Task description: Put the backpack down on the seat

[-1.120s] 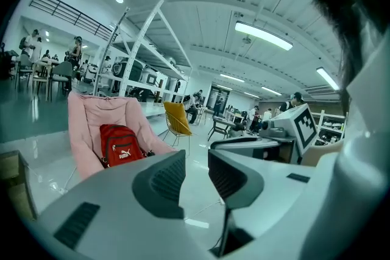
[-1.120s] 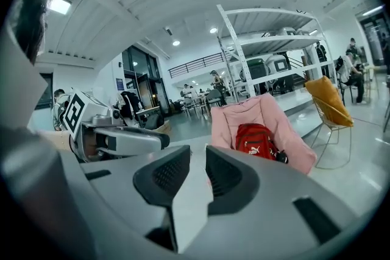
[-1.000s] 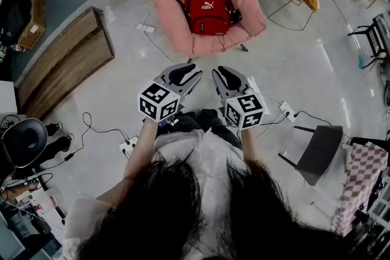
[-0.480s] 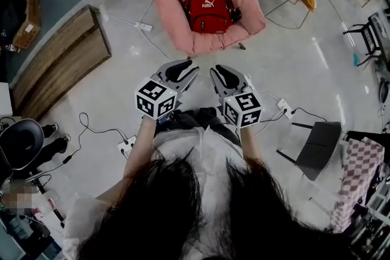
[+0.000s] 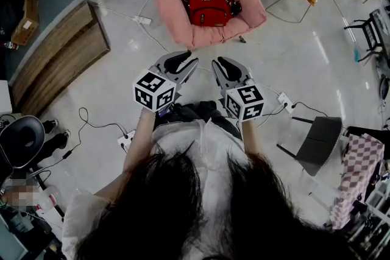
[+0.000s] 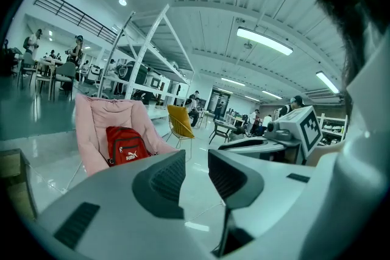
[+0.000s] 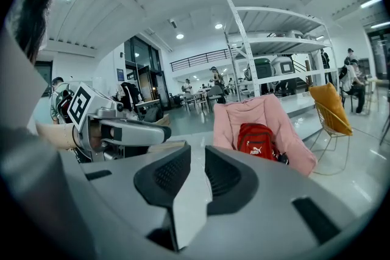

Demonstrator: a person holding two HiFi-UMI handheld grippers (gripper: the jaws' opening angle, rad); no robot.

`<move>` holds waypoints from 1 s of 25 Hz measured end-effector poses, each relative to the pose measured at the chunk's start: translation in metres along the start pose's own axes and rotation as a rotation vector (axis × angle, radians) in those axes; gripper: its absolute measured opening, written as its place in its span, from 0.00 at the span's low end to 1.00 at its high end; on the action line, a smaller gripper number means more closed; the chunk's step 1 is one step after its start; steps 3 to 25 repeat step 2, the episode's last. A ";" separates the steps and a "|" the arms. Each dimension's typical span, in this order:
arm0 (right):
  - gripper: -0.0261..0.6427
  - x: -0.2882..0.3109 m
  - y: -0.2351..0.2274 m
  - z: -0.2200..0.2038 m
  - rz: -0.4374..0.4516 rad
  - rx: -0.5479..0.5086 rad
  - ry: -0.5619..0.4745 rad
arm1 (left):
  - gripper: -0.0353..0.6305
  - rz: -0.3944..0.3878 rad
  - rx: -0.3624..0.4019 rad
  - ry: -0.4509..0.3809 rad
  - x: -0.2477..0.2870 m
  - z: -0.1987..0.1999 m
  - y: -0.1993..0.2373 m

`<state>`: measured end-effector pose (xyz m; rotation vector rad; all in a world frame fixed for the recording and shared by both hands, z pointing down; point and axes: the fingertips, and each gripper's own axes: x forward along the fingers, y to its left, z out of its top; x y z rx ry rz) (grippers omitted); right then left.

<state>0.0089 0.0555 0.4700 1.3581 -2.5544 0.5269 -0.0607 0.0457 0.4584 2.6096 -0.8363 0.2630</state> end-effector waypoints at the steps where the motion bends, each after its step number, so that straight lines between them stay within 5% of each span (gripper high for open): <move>1: 0.16 0.001 -0.001 0.002 0.000 -0.001 -0.003 | 0.24 0.001 0.002 -0.001 0.001 0.002 0.001; 25: 0.16 0.001 -0.002 0.004 0.001 -0.002 -0.007 | 0.24 0.003 0.005 -0.002 0.002 0.003 0.002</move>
